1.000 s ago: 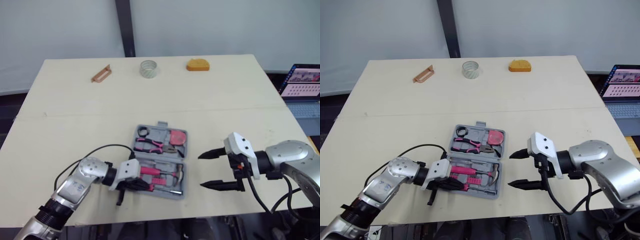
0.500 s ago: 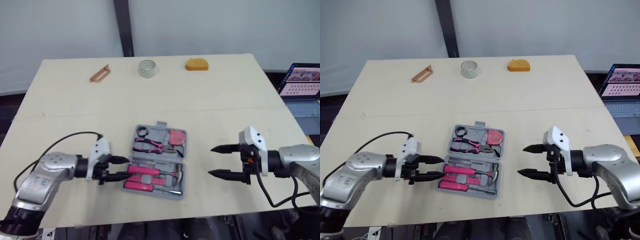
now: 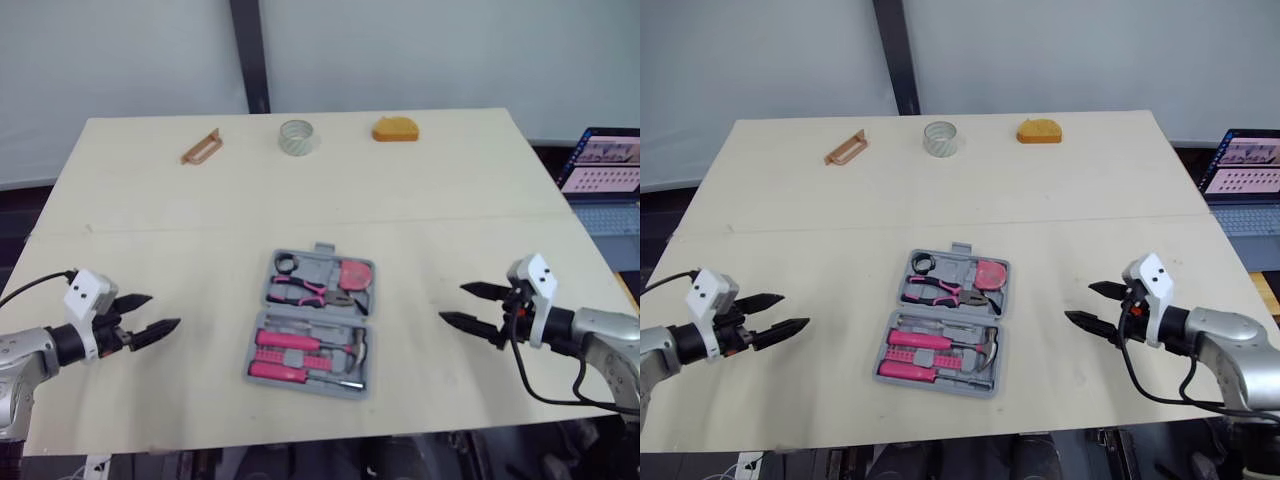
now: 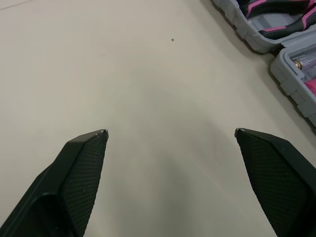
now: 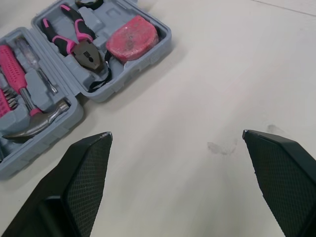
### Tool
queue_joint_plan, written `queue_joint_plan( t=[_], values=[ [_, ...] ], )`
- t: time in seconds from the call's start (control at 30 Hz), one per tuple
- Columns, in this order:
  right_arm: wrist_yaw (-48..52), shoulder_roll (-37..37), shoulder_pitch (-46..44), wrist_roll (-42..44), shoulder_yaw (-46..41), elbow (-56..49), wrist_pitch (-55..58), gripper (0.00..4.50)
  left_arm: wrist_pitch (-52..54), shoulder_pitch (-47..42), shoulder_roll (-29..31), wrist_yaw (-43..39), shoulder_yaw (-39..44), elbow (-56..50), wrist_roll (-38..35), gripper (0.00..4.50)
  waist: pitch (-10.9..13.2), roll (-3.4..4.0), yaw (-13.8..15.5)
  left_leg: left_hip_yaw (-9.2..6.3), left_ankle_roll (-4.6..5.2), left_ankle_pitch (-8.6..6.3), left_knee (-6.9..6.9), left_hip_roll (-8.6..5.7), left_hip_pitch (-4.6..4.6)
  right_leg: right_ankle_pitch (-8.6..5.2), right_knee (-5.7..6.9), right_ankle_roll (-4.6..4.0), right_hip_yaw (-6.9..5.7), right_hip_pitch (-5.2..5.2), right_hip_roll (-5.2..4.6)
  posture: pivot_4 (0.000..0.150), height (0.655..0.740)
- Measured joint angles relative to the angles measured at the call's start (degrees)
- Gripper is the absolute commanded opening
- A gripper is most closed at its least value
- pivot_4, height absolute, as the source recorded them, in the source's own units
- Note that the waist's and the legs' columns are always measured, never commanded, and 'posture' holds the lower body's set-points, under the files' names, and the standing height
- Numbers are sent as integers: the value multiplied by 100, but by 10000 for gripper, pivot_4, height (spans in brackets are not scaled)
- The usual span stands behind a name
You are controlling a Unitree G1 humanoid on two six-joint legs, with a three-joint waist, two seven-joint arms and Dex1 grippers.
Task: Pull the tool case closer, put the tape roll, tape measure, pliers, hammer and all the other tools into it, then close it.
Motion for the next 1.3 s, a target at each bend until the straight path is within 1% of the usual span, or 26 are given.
queue_joint_plan(
  t=[0.23,0.27,0.3,0.37,0.4,0.47,0.57,0.6,0.63,0.8,1.03,1.17,1.3],
  values=[
    [-4,-2,-8,-13,0,-51,48,45000,-18,-195,-28,9,-190,-10,27,44146,0,0,-8,1,0,0,-1,0,1,0,0,0,0,0,0,1500,7400],
    [-13,-2,-14,-19,3,-76,60,45000,-28,-231,-28,5,-269,-9,52,41875,0,0,-8,1,0,0,-1,0,2,0,0,0,0,0,0,1500,7400],
    [-42,1,-26,-29,27,-142,80,42444,-61,-274,-28,1,-383,-8,104,38924,0,0,-8,2,0,0,-1,0,2,0,0,0,1,0,0,1500,7400],
    [-123,39,-124,-93,187,-308,115,35888,-113,-401,-43,-6,-678,-6,234,30660,0,0,-13,2,0,0,-1,0,4,0,2,0,1,0,1,1500,7400],
    [-172,72,-185,-156,329,-410,132,31148,-130,-502,-76,-6,-842,-14,281,25093,0,0,-13,2,0,0,-1,0,4,0,2,0,1,0,1,1500,7400],
    [-245,146,-245,-252,568,-542,183,21856,-133,-646,-179,2,-1057,-19,330,15521,0,0,-7,1,0,0,-2,0,4,0,2,0,1,-1,0,1500,7400],
    [-367,308,-361,-441,1008,-626,282,6705,-121,-864,-366,6,-1397,-23,403,166,0,0,-11,3,0,0,-2,-1,3,0,2,0,0,-1,1,1500,7400],
    [-406,353,-408,-488,1114,-626,313,1839,-122,-926,-420,6,-1483,-25,424,0,0,0,-10,3,0,0,-1,0,3,0,3,0,0,-1,1,1500,7400],
    [-456,419,-468,-555,1253,-638,348,595,-128,-994,-486,8,-1616,-24,476,0,0,0,-13,3,0,0,-1,0,4,0,4,0,0,-1,1,1500,7400],
    [-658,652,-673,-909,1888,-700,514,595,-194,-1322,-885,59,-2159,34,701,0,0,0,-12,2,0,0,-2,-1,4,0,4,0,-1,-2,1,1500,7400],
    [-881,1001,-839,-1412,2452,-381,510,595,-245,-1536,-1242,165,-2529,224,920,0,0,0,-15,3,0,0,1,-2,4,0,5,0,1,-2,0,1500,7400],
    [-920,1230,-941,-1519,2504,-335,502,595,-244,-1578,-1383,201,-2596,225,956,0,0,0,-10,1,0,0,1,-2,2,0,5,0,-1,-2,1,1500,7400],
    [-927,1298,-957,-1585,2505,-268,501,595,-250,-1608,-1431,239,-2603,232,972,0,0,0,-13,1,0,0,1,-2,2,0,5,0,-1,-2,1,1500,7400]
  ],
)
